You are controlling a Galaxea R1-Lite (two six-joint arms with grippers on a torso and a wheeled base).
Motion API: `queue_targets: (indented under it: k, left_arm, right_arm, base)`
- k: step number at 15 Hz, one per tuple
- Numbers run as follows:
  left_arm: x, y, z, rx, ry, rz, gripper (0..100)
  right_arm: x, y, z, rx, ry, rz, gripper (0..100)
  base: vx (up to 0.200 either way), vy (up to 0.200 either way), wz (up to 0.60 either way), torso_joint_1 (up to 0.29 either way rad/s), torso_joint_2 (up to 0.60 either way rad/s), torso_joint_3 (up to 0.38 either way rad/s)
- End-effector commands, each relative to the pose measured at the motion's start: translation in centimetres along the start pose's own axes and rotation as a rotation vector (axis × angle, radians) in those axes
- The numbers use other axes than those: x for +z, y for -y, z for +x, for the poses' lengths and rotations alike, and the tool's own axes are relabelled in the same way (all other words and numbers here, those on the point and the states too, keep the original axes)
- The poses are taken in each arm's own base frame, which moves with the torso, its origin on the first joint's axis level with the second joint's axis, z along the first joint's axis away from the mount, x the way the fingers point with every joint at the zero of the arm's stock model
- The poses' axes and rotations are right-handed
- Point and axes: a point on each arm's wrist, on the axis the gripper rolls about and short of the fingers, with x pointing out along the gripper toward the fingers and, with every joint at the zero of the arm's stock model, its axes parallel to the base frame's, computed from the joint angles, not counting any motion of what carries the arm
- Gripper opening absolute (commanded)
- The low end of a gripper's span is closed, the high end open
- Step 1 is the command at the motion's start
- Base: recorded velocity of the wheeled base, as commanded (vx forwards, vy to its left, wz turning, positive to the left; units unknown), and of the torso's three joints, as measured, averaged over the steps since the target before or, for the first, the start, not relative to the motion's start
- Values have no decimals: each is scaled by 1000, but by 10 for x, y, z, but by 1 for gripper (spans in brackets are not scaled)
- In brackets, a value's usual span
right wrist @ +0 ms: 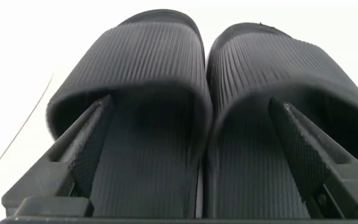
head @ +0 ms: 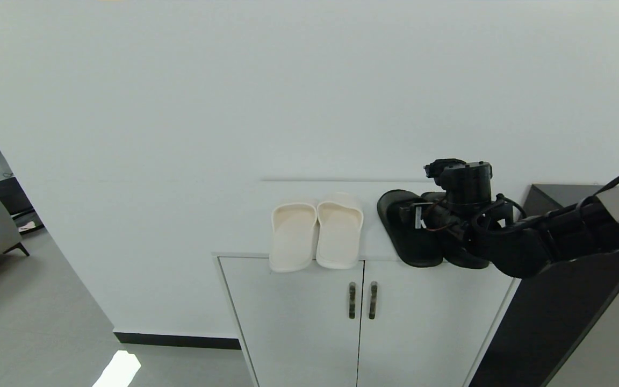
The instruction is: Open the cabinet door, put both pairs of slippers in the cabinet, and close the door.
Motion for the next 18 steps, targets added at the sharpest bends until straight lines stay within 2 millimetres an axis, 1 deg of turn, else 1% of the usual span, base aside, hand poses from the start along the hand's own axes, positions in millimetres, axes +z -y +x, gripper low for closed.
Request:
queue_targets:
  k: [1,4,5,6,9,12,14,15,16,17,18]
  left_arm:
    - [0,0,0,1,0,0,0]
    - [0,0,0,0,0,-2,0]
    - [0,0,0,1,0,-2,0]
    - [0,0,0,0,0,-2,0]
    - [0,0,0,1,0,-2,0]
    - [0,0,0,0,0,-2,0]
    - [0,0,0,0,0,-2,0]
    - [0,0,0,1,0,-2,0]
    - [0,0,0,1,0,0,0]
    - [0,0,0,0,0,0,0]
    - [0,0,0,0,0,0,0]
  right_arm:
    - [-4,4,14,-6,-9,1,100]
    - [-10,6,30,-13,-19,1,100]
    - [-9,6,31,-14,-16,3,100]
    - [-6,6,32,-14,-7,6,0]
    - [-1,6,31,-15,10,3,0]
    - [17,8,18,-6,54,7,0]
    - [36,2,-12,73,94,15,0]
    - [42,-3,-31,117,105,15,0]
    - [43,-8,-50,174,105,7,0]
    - [43,-15,-84,276,102,0,0]
    - [38,-18,-111,356,88,-14,0]
  base:
    - [0,0,0,0,0,0]
    - [0,0,0,0,0,0]
    - [0,0,0,0,0,0]
    - [0,0,0,0,0,0]
    - [0,0,0,0,0,0]
    - [0,0,0,0,0,0]
    - [0,0,0,0,0,0]
    - [0,0,0,0,0,0]
    - [0,0,0,0,0,0]
    - [0,0,0,0,0,0]
    - [0,0,0,0,0,0]
